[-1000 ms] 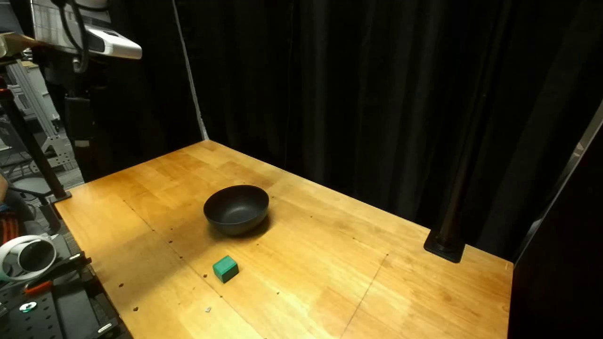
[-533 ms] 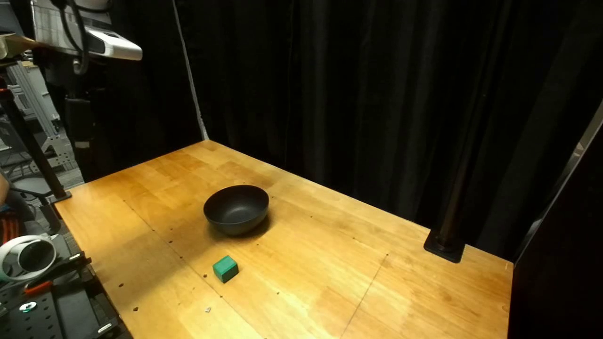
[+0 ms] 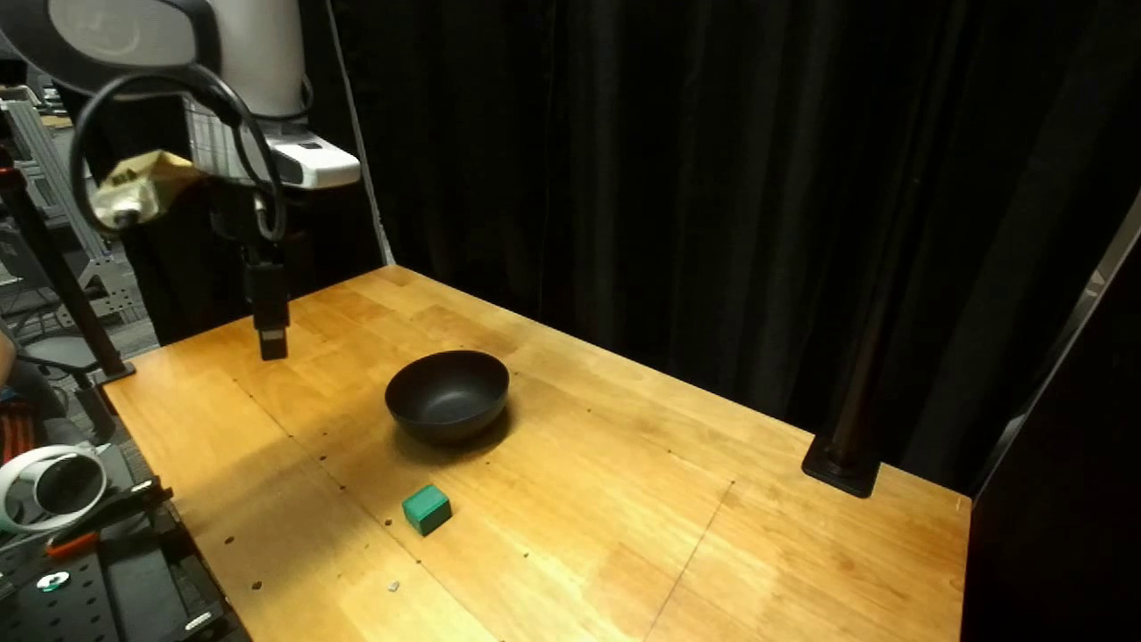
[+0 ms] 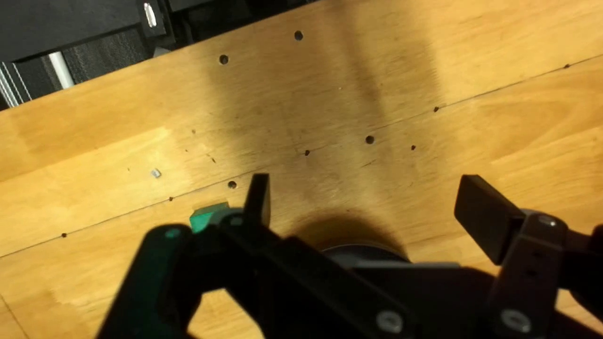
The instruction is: Put the block in the bowl
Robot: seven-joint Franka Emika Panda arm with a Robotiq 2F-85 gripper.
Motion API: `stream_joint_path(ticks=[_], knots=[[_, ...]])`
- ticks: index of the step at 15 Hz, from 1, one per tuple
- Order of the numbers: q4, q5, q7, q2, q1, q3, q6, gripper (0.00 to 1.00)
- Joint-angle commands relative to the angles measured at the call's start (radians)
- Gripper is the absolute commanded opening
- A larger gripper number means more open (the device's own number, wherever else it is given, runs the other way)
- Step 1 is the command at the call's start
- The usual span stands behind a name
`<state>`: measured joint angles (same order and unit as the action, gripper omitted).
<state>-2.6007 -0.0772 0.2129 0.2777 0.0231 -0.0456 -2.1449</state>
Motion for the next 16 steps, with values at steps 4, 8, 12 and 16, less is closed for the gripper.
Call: stream_joint_path(ticks=[4, 8, 12, 16], knots=[[0.118, 0.014, -0.053, -0.303, 0.05, 0.089, -0.129, 1.0], [0.183, 0.01, -0.074, -0.434, 0.077, 0.139, -0.175, 1.0], [0.244, -0.007, -0.086, -0.542, 0.097, 0.159, -0.199, 1.0], [0.286, -0.033, -0.093, -0.631, 0.112, 0.159, -0.243, 1.0]])
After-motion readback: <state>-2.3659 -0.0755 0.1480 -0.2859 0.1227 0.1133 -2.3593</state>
